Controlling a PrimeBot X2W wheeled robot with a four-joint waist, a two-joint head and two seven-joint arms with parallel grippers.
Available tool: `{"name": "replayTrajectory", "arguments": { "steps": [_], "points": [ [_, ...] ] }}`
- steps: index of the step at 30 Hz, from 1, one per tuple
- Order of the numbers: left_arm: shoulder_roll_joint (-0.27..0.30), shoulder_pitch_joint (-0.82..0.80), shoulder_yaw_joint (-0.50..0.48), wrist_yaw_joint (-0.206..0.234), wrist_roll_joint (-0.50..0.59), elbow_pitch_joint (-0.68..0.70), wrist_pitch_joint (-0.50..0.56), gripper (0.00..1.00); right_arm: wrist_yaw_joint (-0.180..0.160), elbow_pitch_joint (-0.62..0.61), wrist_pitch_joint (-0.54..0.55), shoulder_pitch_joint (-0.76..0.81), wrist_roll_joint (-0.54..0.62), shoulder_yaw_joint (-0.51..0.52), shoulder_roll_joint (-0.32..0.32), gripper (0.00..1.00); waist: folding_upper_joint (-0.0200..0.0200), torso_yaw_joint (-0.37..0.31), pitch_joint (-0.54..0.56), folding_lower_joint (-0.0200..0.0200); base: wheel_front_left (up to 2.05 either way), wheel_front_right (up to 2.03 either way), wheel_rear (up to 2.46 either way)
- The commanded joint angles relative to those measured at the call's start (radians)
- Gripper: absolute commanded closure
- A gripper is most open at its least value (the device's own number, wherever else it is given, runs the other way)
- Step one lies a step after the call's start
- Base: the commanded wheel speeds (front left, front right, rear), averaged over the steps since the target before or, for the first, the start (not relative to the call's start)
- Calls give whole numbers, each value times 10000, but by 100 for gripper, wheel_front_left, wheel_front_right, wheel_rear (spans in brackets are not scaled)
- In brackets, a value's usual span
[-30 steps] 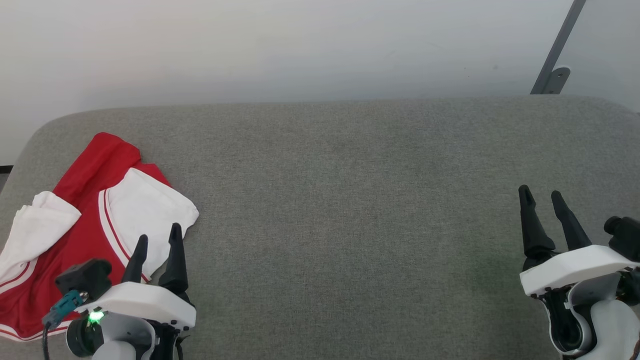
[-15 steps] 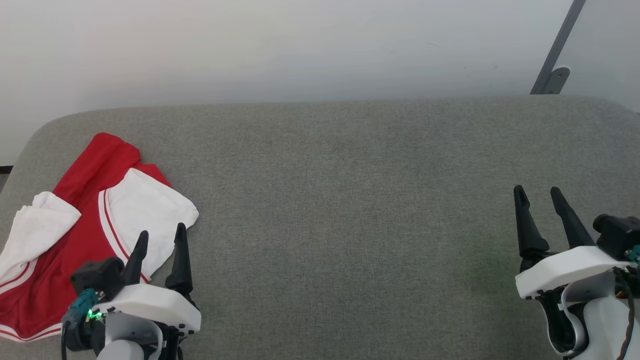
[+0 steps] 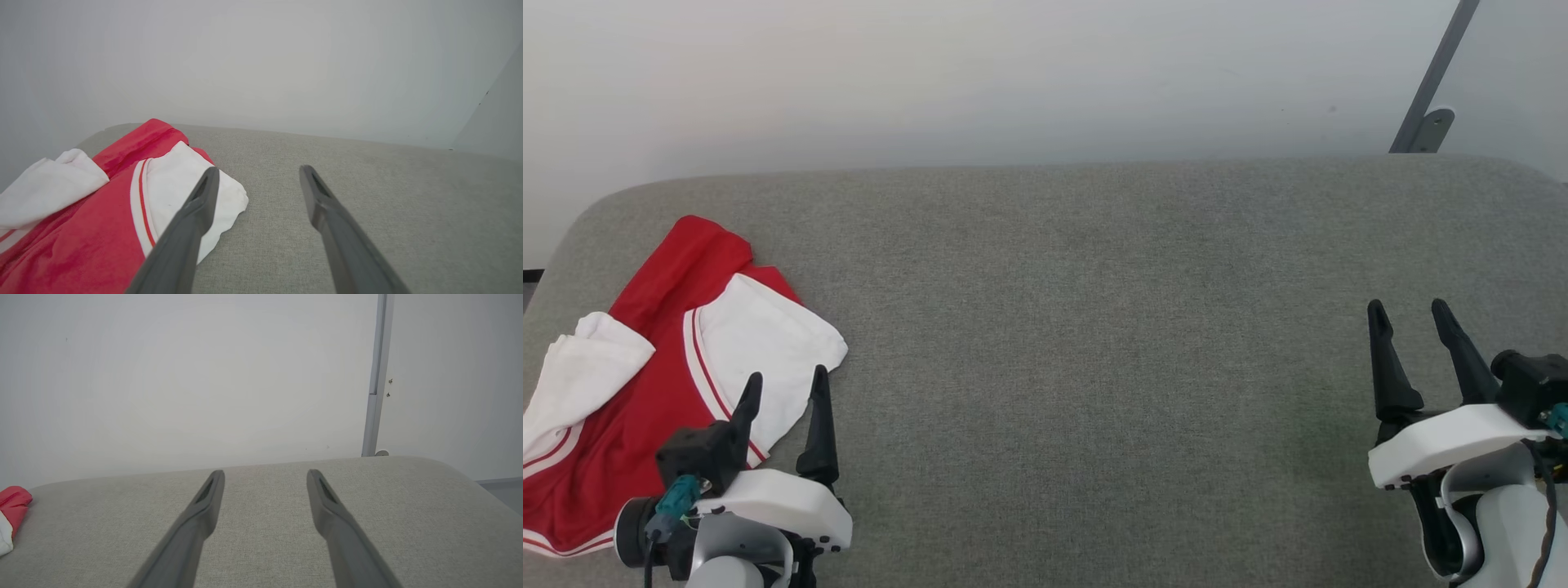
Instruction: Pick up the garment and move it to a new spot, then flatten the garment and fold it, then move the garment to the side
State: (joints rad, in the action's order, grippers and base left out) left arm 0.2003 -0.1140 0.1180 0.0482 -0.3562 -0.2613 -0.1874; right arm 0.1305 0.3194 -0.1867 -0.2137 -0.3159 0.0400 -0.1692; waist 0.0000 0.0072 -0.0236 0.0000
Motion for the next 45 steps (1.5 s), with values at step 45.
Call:
{"name": "replayTrajectory", "arguments": {
  "steps": [45],
  "points": [
    [-1162, 1162, -1953, -138, 2552, 382, -795, 0, 1, 359, -795, -410, 1485, -1184, 482, 0, 0, 4813, -3, 0, 0, 0, 0]
  ]
}}
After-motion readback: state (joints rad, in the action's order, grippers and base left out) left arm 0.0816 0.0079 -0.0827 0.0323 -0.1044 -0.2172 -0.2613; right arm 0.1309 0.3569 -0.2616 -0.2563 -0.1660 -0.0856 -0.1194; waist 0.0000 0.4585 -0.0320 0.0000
